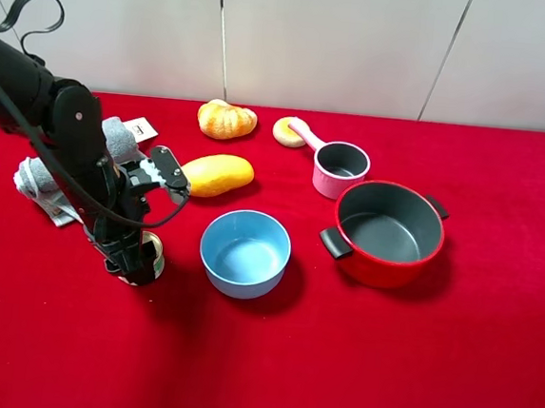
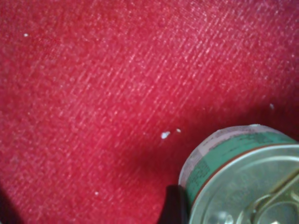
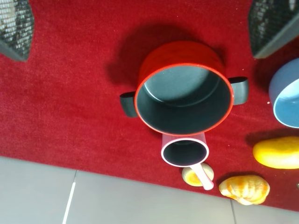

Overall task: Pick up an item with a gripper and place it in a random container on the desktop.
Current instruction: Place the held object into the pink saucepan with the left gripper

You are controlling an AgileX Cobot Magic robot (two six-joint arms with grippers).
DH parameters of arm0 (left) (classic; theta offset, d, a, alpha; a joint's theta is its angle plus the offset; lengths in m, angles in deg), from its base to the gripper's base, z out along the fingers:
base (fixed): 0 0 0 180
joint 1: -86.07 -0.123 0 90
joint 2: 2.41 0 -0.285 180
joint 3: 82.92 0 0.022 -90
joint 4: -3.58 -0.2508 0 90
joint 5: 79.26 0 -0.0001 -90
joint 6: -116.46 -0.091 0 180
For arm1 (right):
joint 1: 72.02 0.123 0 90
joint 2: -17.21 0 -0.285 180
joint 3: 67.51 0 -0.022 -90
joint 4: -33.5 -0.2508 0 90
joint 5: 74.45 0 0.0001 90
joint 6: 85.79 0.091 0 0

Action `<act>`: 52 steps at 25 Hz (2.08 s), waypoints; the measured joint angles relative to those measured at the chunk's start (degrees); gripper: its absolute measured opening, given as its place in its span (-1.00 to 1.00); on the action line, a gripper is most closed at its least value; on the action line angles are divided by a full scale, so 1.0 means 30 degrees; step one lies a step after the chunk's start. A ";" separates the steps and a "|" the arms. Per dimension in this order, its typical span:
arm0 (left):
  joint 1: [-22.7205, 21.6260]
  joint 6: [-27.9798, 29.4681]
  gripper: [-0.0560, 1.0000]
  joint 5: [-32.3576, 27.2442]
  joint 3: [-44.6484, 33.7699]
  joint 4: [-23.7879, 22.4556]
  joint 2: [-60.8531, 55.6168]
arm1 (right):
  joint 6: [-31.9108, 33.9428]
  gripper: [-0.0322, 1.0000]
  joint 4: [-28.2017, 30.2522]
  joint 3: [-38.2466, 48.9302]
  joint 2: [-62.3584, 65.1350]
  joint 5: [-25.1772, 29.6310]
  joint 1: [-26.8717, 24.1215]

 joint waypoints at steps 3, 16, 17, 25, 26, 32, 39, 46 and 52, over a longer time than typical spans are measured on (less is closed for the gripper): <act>0.0000 0.0000 0.33 -0.0864 0.0488 0.0000 0.0000 | 0.0000 0.41 0.0000 0.0000 0.0000 0.0000 0.0000; 0.0000 0.2055 0.33 -0.5456 0.4035 -0.0966 0.0015 | 0.0000 0.41 0.0000 0.0000 0.0000 0.0000 0.0000; 0.0000 0.2362 0.33 -0.5995 0.4445 -0.1202 0.0015 | 0.0000 0.41 0.0000 0.0000 0.0000 0.0000 0.0000; 0.0039 0.3065 0.33 -0.9496 0.7651 -0.1674 0.0020 | 0.0000 0.41 0.0000 0.0000 0.0000 0.0000 0.0000; 0.0085 0.3065 0.33 -0.9736 0.8010 -0.1700 0.0020 | 0.0000 0.41 0.0000 0.0000 0.0000 0.0000 0.0000; 0.0713 0.3065 0.33 -1.0433 0.9838 -0.1749 0.0166 | 0.0000 0.41 0.0000 0.0000 0.0000 0.0000 0.0000; 0.1753 0.3107 0.33 -1.2152 1.2931 -0.1769 0.1996 | 0.0000 0.41 0.0000 0.0000 0.0000 0.0000 0.0000; 0.2751 0.3050 0.33 -1.3350 1.6424 -0.1771 0.4007 | 0.0000 0.41 0.0000 0.0000 0.0000 0.0000 0.0000; 0.3269 0.2713 0.33 -1.3930 2.0000 -0.1756 0.6069 | 0.0000 0.41 0.0000 0.0000 0.0000 0.0000 0.0000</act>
